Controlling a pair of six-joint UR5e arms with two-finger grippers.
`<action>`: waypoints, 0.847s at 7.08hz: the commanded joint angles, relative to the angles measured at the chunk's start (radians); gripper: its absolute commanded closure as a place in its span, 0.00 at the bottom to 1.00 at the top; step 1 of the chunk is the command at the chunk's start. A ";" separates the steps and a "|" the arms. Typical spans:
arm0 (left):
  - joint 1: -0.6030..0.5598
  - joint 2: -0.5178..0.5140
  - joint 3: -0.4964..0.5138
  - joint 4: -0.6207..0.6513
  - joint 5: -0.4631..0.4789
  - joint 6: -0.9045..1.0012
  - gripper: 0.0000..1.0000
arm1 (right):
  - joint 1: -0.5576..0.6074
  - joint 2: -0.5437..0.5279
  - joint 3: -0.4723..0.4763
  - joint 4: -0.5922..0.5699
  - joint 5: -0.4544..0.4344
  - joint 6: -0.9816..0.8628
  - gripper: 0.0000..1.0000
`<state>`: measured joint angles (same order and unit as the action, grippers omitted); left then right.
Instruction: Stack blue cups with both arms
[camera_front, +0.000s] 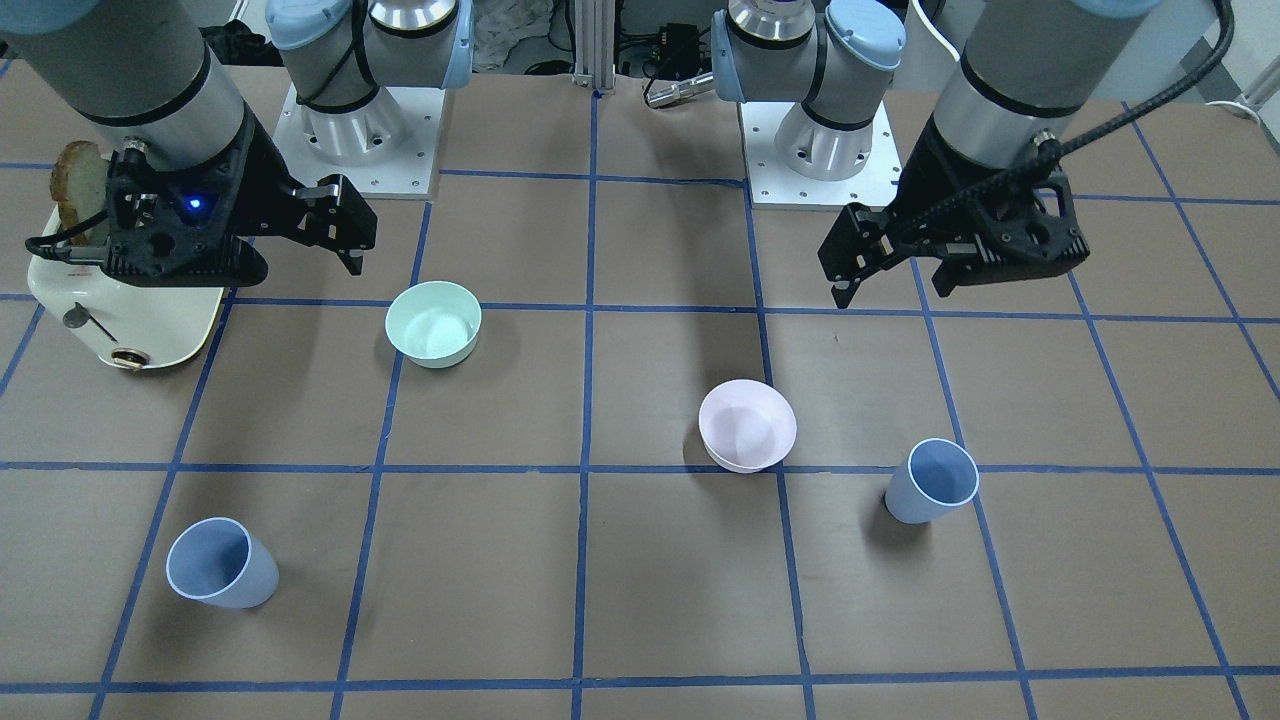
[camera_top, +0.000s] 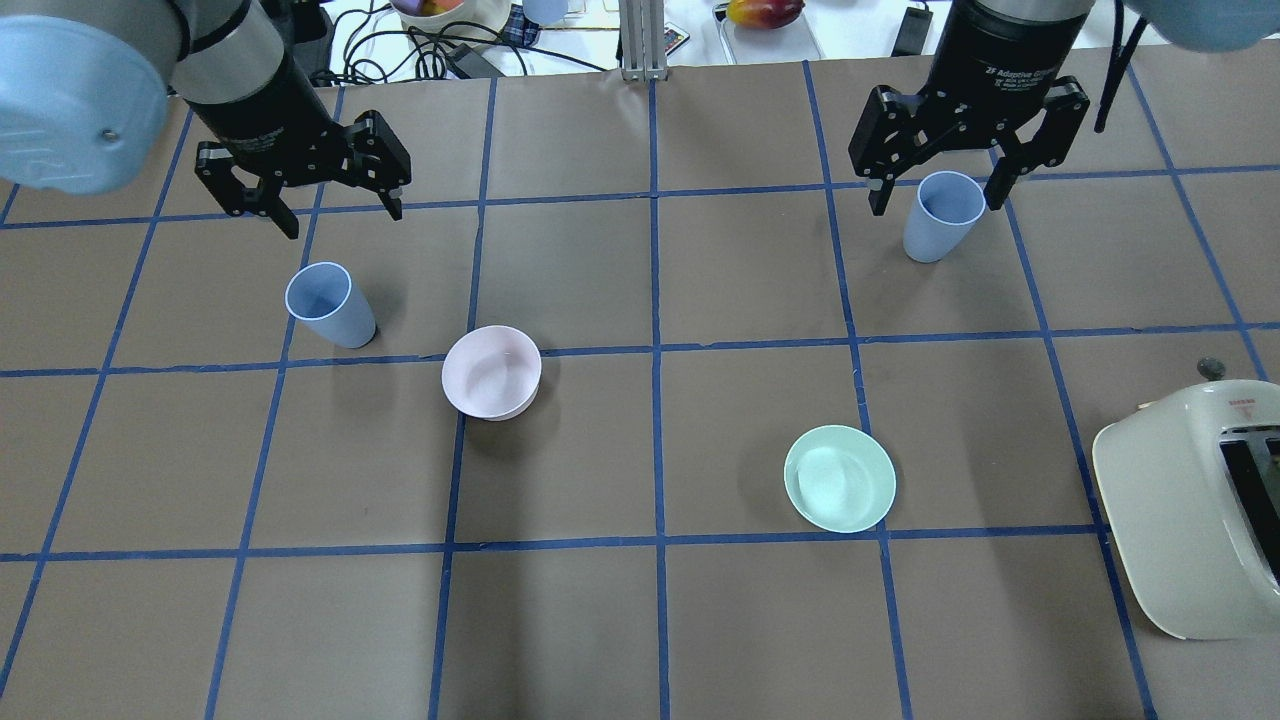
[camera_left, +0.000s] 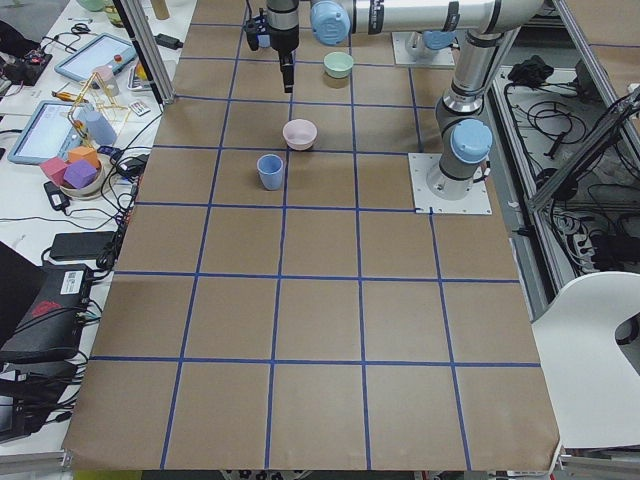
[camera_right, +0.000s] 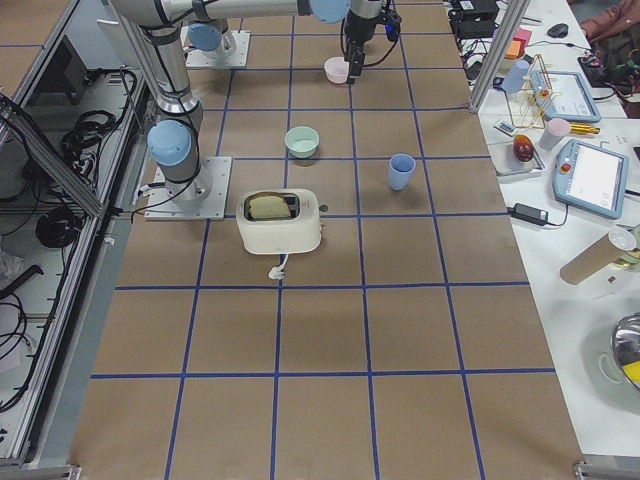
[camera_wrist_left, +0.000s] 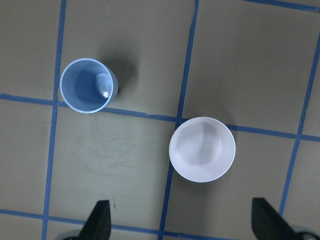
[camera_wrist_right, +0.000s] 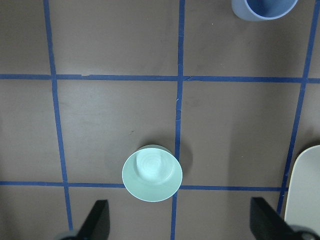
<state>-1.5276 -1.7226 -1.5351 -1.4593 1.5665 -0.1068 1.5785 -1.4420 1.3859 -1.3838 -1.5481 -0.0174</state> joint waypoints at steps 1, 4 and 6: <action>0.045 -0.170 -0.029 0.136 0.067 0.079 0.00 | -0.009 0.035 -0.001 -0.024 -0.019 -0.007 0.00; 0.083 -0.284 -0.045 0.185 0.116 0.082 0.00 | -0.133 0.116 -0.004 -0.140 -0.015 -0.152 0.00; 0.083 -0.304 -0.050 0.188 0.136 0.082 0.46 | -0.176 0.246 -0.008 -0.314 -0.010 -0.191 0.00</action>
<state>-1.4457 -2.0111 -1.5831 -1.2741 1.6939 -0.0233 1.4296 -1.2737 1.3815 -1.6167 -1.5613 -0.1761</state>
